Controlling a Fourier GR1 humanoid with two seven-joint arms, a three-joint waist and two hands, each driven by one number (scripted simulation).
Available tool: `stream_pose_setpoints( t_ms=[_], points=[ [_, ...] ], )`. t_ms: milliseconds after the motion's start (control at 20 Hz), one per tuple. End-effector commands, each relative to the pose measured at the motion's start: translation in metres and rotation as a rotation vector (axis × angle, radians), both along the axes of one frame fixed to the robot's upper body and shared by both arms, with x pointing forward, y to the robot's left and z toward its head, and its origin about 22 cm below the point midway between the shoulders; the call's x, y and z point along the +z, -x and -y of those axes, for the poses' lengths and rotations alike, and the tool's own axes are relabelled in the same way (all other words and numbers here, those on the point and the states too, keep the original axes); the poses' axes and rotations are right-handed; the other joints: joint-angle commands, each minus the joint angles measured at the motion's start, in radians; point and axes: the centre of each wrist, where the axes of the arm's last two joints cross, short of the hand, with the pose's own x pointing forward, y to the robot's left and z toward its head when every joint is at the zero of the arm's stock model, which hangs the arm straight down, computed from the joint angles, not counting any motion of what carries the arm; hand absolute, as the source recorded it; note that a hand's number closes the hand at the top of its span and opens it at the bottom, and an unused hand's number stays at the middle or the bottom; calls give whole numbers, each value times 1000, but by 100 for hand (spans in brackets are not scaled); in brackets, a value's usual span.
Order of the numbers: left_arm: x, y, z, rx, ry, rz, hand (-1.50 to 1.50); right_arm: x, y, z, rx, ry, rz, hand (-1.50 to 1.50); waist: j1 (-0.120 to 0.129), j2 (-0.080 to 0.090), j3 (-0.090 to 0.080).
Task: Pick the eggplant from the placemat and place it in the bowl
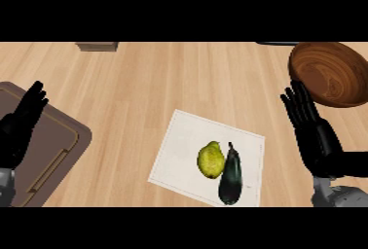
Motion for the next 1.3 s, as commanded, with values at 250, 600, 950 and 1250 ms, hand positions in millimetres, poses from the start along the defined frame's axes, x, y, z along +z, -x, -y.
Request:
stream_pose_setpoints(
  t_ms=[250, 600, 950, 1250],
  points=[
    [-17, -11, 86, -162, 190, 134, 0, -56, 26, -72, 10, 138, -569, 150, 2, -6, 28],
    [-25, -5, 92, -131, 239, 61, 0, -52, 59, -100, -538, 121, -216, -150, -42, -28, 32],
    [-39, -10, 113, -144, 247, 80, 0, -35, 64, -104, -635, 316, -129, -150, -24, -17, 30],
    [-34, -15, 111, -140, 235, 81, 0, 3, 54, -92, -645, 457, -351, -150, -24, -18, 29]
  ],
)
